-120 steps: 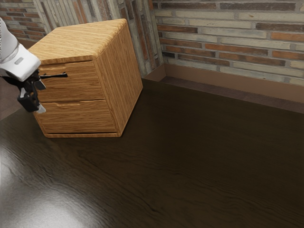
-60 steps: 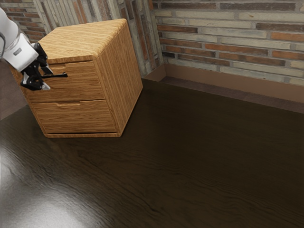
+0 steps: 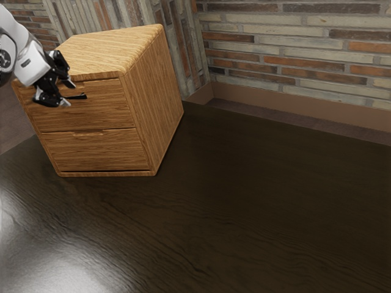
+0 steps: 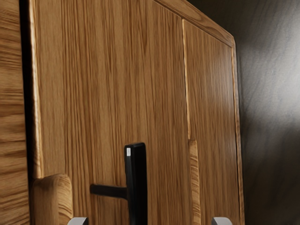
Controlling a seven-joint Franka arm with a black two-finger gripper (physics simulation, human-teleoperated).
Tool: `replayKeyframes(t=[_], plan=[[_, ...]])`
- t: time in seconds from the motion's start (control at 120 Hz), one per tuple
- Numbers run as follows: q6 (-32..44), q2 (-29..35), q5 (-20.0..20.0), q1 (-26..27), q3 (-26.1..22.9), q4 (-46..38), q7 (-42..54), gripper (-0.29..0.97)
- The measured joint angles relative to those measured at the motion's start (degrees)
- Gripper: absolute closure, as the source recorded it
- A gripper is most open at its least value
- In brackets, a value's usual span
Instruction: Pull the drawer handle with one arm to open the drawer
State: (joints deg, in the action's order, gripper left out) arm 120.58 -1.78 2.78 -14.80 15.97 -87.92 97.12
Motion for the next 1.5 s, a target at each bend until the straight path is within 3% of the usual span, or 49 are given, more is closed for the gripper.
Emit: replayKeyframes(t=[0.158, 0.533, 0.858, 1.267, 1.5], plan=[[0.05, -2.04, 1.57, -1.29, -0.06, 1.66, 3.29, 0.4], [0.16, -2.51, 3.89, -1.96, 0.17, 0.29, 8.25, 0.68], [0.52, 8.99, 3.73, -1.63, -0.01, -11.82, 10.63, 0.77], [0.76, 22.69, 3.48, -0.56, 0.07, -25.47, 12.36, 0.75], [-0.3, 27.51, 2.6, -0.61, 0.13, -29.0, 12.16, 0.7]])
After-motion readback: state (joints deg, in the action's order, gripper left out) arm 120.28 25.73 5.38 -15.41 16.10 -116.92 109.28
